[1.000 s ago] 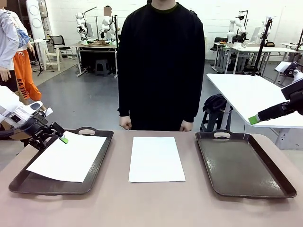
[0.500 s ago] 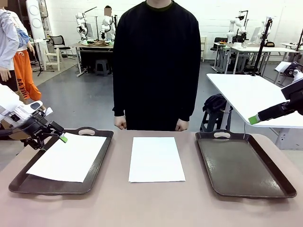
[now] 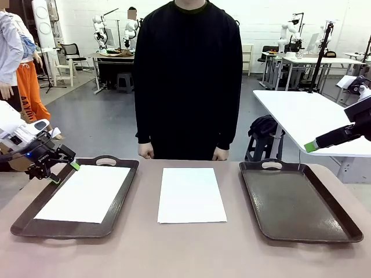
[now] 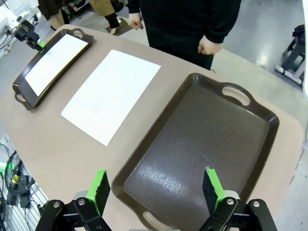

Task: Sort the A4 documents.
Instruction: Place the A4 Paper in the designated Handle tray, then receive the A4 Paper.

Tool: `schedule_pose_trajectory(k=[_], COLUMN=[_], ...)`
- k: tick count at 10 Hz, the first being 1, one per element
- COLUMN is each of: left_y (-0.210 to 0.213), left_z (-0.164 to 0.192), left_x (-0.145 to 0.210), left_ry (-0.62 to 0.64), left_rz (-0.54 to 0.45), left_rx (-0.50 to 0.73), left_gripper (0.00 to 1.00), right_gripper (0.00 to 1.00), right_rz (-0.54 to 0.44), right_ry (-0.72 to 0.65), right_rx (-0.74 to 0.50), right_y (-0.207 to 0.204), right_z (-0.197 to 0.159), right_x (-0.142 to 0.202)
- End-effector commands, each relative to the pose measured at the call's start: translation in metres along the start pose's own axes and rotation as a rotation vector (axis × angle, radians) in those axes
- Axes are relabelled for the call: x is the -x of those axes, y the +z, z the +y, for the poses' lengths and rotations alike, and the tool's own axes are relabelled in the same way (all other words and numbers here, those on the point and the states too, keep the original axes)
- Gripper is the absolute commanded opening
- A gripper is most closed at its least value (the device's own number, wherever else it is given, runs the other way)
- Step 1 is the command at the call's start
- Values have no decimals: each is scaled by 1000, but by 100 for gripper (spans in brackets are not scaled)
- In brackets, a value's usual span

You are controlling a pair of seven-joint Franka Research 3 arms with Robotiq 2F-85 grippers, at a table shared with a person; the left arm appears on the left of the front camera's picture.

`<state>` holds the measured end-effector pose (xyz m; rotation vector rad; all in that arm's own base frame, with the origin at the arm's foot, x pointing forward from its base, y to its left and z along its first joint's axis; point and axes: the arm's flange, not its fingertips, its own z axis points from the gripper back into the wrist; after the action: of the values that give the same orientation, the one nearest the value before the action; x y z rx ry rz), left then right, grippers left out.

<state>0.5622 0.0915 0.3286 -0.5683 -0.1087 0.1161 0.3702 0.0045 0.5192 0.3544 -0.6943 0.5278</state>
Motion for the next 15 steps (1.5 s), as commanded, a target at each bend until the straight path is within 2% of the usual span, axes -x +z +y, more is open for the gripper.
schedule_pose_trajectory(k=[1,14,15], left_y=[5,5,-15], left_z=[-6,-6,-49], left_x=[5,2,0], left_ry=[18,6,-179], left_rz=[-4,-7,-32], left_rx=[-26,2,-97], left_gripper=[100,100,100], right_gripper=[100,100,100], right_rz=[-6,-6,-6], right_ry=[-3,-3,-3], right_rx=[-17,-17,-17], right_y=[-1,-1,-1], right_z=[-1,-1,-1], right_x=[0,0,0])
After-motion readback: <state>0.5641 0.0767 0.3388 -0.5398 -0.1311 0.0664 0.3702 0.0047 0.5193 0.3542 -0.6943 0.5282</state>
